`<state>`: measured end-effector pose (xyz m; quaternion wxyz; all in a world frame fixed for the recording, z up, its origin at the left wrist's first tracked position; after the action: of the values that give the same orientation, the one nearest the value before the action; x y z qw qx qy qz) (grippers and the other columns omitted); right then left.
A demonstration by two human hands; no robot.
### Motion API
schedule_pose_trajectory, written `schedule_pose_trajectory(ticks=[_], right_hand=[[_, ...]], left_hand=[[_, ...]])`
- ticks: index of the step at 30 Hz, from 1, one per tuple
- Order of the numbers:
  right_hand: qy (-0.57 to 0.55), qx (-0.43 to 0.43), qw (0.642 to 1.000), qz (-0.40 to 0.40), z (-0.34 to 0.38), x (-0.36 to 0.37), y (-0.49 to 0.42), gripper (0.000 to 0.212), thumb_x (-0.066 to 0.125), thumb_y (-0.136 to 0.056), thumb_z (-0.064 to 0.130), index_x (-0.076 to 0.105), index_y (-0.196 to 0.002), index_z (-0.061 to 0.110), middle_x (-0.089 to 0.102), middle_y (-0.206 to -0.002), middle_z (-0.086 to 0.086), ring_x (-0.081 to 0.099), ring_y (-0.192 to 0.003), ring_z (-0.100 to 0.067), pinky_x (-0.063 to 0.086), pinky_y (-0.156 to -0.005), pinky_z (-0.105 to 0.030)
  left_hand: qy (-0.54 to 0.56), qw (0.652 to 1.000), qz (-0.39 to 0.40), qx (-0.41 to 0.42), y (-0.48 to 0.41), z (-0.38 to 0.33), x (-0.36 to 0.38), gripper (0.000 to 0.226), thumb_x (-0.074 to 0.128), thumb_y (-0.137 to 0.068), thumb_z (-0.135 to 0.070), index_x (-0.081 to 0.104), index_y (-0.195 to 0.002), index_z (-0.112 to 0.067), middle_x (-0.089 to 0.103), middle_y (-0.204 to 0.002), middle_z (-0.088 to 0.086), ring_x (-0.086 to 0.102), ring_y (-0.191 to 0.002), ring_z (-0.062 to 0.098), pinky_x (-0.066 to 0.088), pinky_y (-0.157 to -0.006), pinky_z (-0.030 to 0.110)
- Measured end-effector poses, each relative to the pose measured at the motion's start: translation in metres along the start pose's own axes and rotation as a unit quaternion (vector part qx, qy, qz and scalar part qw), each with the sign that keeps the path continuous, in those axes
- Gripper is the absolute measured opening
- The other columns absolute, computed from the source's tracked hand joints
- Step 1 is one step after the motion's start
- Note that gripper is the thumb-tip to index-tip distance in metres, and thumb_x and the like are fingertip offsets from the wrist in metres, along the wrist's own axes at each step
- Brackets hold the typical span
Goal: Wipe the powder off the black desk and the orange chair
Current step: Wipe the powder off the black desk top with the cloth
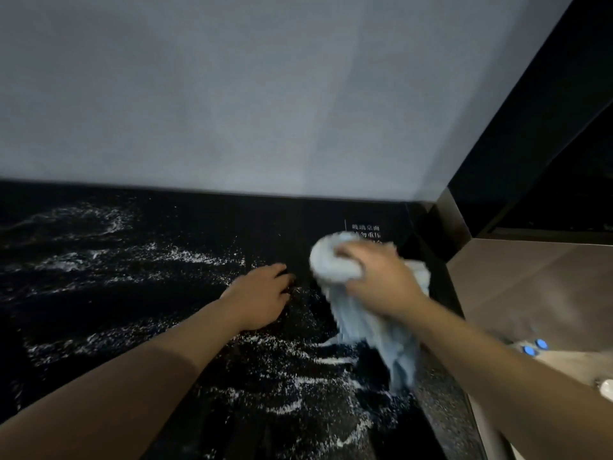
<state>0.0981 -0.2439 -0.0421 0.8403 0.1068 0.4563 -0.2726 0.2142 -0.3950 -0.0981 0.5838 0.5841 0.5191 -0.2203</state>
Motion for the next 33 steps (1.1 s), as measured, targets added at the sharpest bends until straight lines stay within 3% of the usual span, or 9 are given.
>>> schedule_pose_trajectory(ticks=[4,8,12,14,17,21,24,28,33], right_hand=[[0.091,0.157,0.981,-0.069,-0.043,-0.023,-0.082,0.052,0.059,-0.083,0.020,0.048,-0.134,0.023,0.046,-0.140,-0.004,0.044,-0.123,-0.033,0.039,-0.101,-0.041],[0.113,0.174,0.978,0.014,-0.059,0.007,-0.140,0.054,0.054,-0.086,0.028,0.037,-0.138,0.030,0.038,-0.145,-0.004,0.037,-0.128,-0.036,0.035,-0.103,-0.051],[0.193,0.186,0.959,0.095,-0.051,0.046,-0.155,0.062,0.049,-0.083,0.057,0.028,-0.139,0.041,0.023,-0.149,-0.002,0.020,-0.134,-0.039,0.024,-0.105,-0.058],[0.215,0.163,0.960,0.079,-0.037,0.054,-0.134,0.056,0.046,-0.082,0.057,0.029,-0.135,0.046,0.024,-0.148,0.001,0.023,-0.132,-0.039,0.023,-0.100,-0.061],[0.233,0.006,0.968,0.094,-0.013,0.065,-0.084,0.047,0.049,-0.082,0.040,0.038,-0.127,0.048,0.038,-0.140,0.011,0.035,-0.125,-0.032,0.032,-0.096,-0.057],[0.063,-0.115,0.987,0.090,-0.003,0.037,-0.063,0.035,0.052,-0.071,0.025,0.068,-0.101,0.027,0.066,-0.105,0.005,0.062,-0.096,-0.023,0.043,-0.084,-0.037],[0.150,-0.049,0.987,-0.030,-0.037,0.007,-0.112,0.036,0.060,-0.077,0.020,0.066,-0.112,0.020,0.058,-0.127,-0.004,0.055,-0.115,-0.030,0.042,-0.094,-0.044],[0.175,0.143,0.971,0.083,-0.066,0.032,-0.134,0.051,0.046,-0.091,0.031,0.034,-0.140,0.036,0.026,-0.151,0.000,0.027,-0.134,-0.033,0.028,-0.106,-0.047],[0.215,0.000,0.975,0.049,-0.026,0.054,-0.057,0.047,0.046,-0.087,0.025,0.044,-0.130,0.044,0.041,-0.142,0.011,0.034,-0.129,-0.023,0.032,-0.099,-0.046]], left_hand=[[-0.002,0.997,-0.045,-0.065,-0.012,0.033,-0.019,0.058,0.026,-0.100,-0.045,0.009,-0.151,-0.022,0.002,-0.159,0.003,0.000,-0.146,0.028,0.015,-0.117,0.044],[0.009,0.997,0.010,-0.072,-0.024,0.041,-0.022,0.055,0.021,-0.101,-0.043,0.013,-0.151,-0.020,0.004,-0.159,0.003,0.001,-0.146,0.026,0.016,-0.117,0.045],[-0.001,0.998,0.008,-0.067,-0.027,0.045,-0.035,0.050,0.020,-0.101,-0.043,0.026,-0.148,-0.025,0.013,-0.158,0.000,0.023,-0.142,0.023,0.028,-0.111,0.038],[-0.006,0.998,0.010,-0.068,-0.027,0.045,-0.038,0.049,0.020,-0.101,-0.043,0.029,-0.146,-0.026,0.016,-0.157,-0.001,0.029,-0.139,0.024,0.032,-0.109,0.038],[-0.008,0.997,-0.003,-0.073,-0.024,0.043,-0.035,0.049,0.022,-0.101,-0.042,0.026,-0.148,-0.026,0.012,-0.157,-0.002,0.020,-0.143,0.023,0.032,-0.110,0.040],[0.006,0.996,-0.025,-0.080,-0.021,0.042,-0.026,0.051,0.023,-0.100,-0.044,0.021,-0.149,-0.027,0.007,-0.158,-0.004,0.004,-0.146,0.020,0.026,-0.111,0.041],[0.009,0.996,-0.023,-0.084,-0.022,0.043,-0.026,0.052,0.023,-0.100,-0.045,0.021,-0.149,-0.027,0.007,-0.158,-0.004,0.005,-0.146,0.021,0.028,-0.110,0.042],[0.025,0.996,-0.008,-0.083,-0.026,0.043,-0.026,0.051,0.022,-0.101,-0.043,0.020,-0.149,-0.025,0.007,-0.158,-0.002,0.004,-0.146,0.022,0.025,-0.113,0.041],[0.056,0.994,-0.035,-0.092,-0.024,0.045,-0.024,0.052,0.019,-0.100,-0.047,0.025,-0.148,-0.028,0.009,-0.158,-0.005,0.003,-0.146,0.020,0.018,-0.116,0.045]])
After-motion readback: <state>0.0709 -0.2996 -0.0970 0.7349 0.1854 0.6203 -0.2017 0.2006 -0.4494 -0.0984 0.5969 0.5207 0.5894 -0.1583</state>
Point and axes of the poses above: each hand's wrist, its own y-axis away from the middle knuckle, its own x-axis out of the palm, z = x × y, the point moved 4 cm from there along -y, towards the middle knuckle
